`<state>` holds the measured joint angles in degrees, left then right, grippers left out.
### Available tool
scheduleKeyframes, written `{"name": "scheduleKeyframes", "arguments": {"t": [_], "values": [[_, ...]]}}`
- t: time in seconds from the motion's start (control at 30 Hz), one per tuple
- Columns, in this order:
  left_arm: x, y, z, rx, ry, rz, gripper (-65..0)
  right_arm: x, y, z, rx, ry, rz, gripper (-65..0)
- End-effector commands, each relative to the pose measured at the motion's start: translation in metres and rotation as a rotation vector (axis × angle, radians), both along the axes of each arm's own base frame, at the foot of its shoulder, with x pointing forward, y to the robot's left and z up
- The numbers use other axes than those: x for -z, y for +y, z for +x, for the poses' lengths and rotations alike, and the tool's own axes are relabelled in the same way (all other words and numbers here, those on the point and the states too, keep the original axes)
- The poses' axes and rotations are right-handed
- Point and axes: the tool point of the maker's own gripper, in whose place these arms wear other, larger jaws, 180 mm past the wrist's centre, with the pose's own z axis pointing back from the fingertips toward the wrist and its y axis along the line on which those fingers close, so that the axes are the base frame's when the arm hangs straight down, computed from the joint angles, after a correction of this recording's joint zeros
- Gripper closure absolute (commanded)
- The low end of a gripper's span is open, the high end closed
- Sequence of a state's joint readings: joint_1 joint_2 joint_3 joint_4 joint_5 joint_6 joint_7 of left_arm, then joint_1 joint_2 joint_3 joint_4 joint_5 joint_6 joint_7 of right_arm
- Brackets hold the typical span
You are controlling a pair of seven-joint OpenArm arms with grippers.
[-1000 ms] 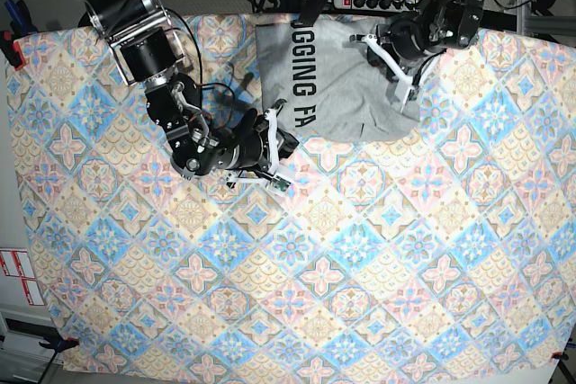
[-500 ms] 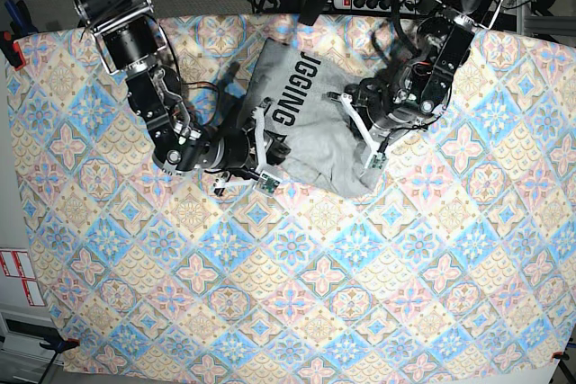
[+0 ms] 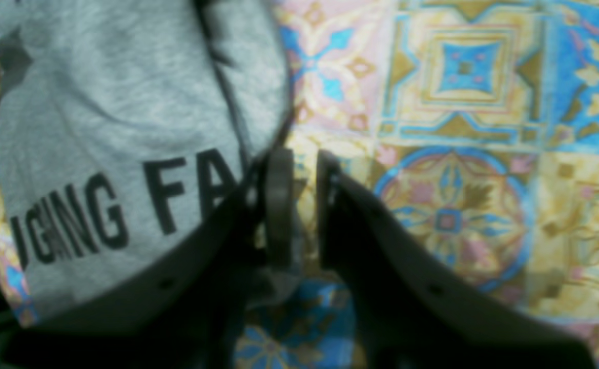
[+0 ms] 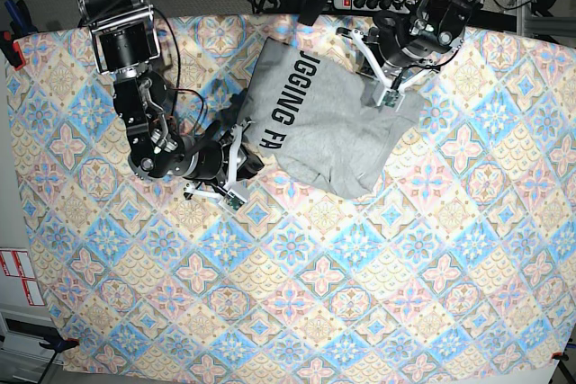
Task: Fold the T-shirt properly
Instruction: 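Carry the folded shirt with both grippers and set it down on the cloth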
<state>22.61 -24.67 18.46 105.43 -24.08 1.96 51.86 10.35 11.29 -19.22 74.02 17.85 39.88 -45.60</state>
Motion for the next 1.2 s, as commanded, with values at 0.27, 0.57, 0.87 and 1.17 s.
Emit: {"name": "scheduleKeyframes", "arguments": {"t": [0.27, 0.57, 0.87, 1.17], "values": [[0.015, 0.005, 0.039, -0.059, -0.012, 0.014, 0.0, 0.016, 0.012, -0.016, -0.069, 0.046, -0.018, -7.4], [0.036, 0.003, 0.076, -0.086, 0.007, 0.029, 0.0, 0.036, -0.004, -0.066, -0.096, 0.103, -0.053, -7.4], [0.032, -0.029, 0.137, -0.004, -0.113, 0.029, 0.0, 0.027, -0.019, -0.108, -0.146, 0.083, -0.081, -7.4], [0.002, -0.054, 0.172, 0.042, -0.244, 0.043, 0.0, -0.028, -0.029, -0.095, -0.089, -0.085, -0.049, -7.4]]}}
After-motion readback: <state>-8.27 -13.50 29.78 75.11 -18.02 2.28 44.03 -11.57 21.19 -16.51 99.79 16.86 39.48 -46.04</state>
